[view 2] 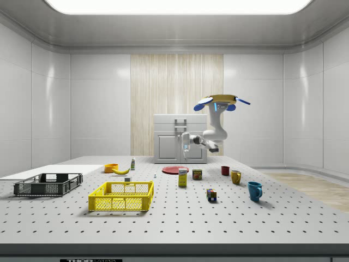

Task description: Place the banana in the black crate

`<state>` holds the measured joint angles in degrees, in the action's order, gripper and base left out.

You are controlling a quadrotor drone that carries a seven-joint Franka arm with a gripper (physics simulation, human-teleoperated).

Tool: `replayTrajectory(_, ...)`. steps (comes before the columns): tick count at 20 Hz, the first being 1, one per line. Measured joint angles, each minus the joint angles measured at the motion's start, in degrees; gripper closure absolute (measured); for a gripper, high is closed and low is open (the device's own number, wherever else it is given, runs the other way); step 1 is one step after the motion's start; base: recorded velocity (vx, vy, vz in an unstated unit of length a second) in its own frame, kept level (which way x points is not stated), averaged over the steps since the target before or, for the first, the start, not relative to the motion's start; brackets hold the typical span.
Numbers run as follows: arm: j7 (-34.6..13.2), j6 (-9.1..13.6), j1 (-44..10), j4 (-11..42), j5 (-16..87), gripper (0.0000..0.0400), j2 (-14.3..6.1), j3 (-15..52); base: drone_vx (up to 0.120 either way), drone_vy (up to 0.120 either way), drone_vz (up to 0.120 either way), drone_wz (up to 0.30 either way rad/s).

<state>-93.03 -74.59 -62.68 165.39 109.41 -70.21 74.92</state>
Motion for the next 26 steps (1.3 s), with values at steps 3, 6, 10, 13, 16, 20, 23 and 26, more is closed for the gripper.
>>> replayTrajectory(3,-0.2,-0.7,-0.2,-0.1,-0.4,0.0,-0.7,0.2,0.12,0.013,0.0,0.0)
replayTrajectory(6,-0.4,-1.4,-0.5,-0.1,-0.7,0.0,-1.5,0.4,0.12,-0.053,-0.027,0.0)
replayTrajectory(10,-0.7,-2.2,-0.7,-0.2,-1.2,0.0,-2.4,0.6,0.12,0.0,-0.12,0.0)
replayTrajectory(13,-0.9,-2.9,-0.9,-0.2,-1.5,0.0,-3.1,0.8,0.12,0.0,-0.067,0.0)
replayTrajectory(16,-1.0,-3.5,-1.1,-0.2,-1.8,0.0,-3.8,1.0,0.12,0.0,0.0,0.0)
replayTrajectory(20,-1.3,-4.3,-1.4,-0.3,-2.3,0.0,-4.6,1.2,0.12,0.0,0.0,0.0)
replayTrajectory(23,-1.4,-4.9,-1.5,-0.3,-2.5,0.0,-5.3,1.3,0.12,0.0,0.0,0.0)
replayTrajectory(26,-1.6,-5.4,-1.7,-0.4,-2.8,0.0,-5.9,1.5,0.12,0.0,0.0,0.0)
